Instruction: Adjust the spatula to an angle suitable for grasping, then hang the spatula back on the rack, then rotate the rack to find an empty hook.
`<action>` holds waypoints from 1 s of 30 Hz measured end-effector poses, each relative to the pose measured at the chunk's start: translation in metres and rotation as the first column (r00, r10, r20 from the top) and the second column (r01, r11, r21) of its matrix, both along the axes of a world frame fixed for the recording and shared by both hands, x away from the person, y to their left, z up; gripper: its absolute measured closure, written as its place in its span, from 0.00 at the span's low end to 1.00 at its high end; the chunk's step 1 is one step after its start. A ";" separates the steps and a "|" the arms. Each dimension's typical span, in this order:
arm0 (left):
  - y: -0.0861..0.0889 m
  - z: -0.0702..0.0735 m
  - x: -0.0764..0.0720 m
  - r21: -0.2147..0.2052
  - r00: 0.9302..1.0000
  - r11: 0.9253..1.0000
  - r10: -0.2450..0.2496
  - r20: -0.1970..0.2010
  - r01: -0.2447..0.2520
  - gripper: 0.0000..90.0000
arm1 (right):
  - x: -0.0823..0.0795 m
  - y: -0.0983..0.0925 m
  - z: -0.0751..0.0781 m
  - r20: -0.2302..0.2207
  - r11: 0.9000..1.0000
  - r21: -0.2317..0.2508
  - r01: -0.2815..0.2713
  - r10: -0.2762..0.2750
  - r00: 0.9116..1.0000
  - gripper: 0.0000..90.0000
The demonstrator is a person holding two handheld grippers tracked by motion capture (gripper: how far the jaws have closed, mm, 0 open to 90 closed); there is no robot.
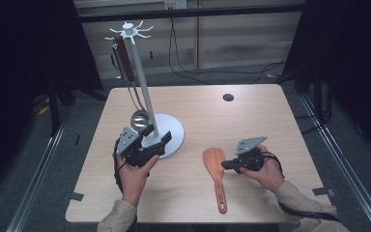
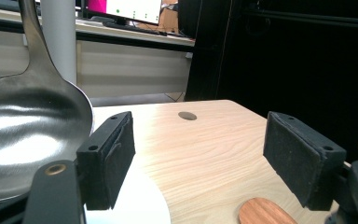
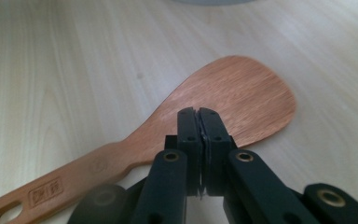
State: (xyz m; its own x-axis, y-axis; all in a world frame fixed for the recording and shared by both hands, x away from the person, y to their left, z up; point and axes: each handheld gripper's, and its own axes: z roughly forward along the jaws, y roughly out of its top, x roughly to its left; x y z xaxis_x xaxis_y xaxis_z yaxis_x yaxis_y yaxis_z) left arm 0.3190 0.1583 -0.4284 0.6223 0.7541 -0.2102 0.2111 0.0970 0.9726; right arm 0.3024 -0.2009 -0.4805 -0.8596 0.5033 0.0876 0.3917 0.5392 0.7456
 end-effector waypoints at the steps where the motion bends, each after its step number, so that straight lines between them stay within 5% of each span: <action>1: 0.001 0.000 0.000 0.005 1.000 1.000 -0.003 0.000 0.003 0.27 | 0.000 0.000 -0.001 -0.013 1.000 -0.007 -0.015 0.015 1.000 1.00; 16: -0.003 -0.007 0.004 0.037 0.999 0.999 -0.005 -0.048 0.007 0.23 | -0.008 0.009 -0.016 -0.085 0.988 -0.091 -0.124 0.117 0.990 1.00; 30: -0.003 -0.007 0.002 0.051 0.999 0.999 -0.007 -0.049 0.009 0.23 | -0.011 0.025 -0.017 -0.090 0.983 -0.074 -0.170 0.163 0.982 1.00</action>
